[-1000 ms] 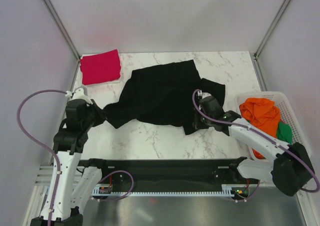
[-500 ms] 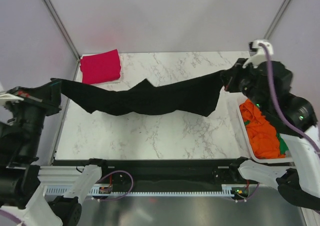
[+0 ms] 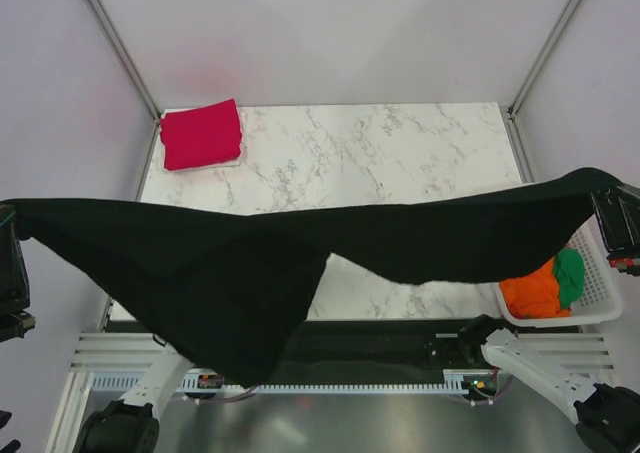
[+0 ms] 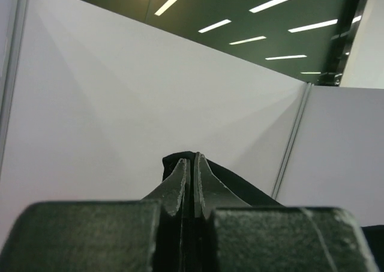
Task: Fold and stack the t-shirts
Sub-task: Flatten the tshirt out
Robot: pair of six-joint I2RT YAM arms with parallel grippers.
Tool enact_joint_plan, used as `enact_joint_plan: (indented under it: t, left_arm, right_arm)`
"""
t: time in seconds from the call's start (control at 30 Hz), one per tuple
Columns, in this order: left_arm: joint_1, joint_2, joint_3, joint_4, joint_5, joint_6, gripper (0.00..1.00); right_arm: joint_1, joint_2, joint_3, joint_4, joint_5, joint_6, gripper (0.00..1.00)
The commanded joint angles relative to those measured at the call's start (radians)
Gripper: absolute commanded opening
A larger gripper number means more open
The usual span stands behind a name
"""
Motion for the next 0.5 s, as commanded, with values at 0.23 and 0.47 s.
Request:
enact_joint_plan:
  t: [0.23,0.47]
  left_arm:
    - [-0.02,0.305,-0.141,0.09,0.022,0.027,0.02]
    - [0.013,0.759,-0.212,0.049,-0.005,0.04,0.03]
  right_arm:
    - [-0.001,0.4,-0.044,-0.098,0.571,-0.08,0.0]
    - [-0.217,0.947,-0.046,0.028,0.568,-0.049,0.0]
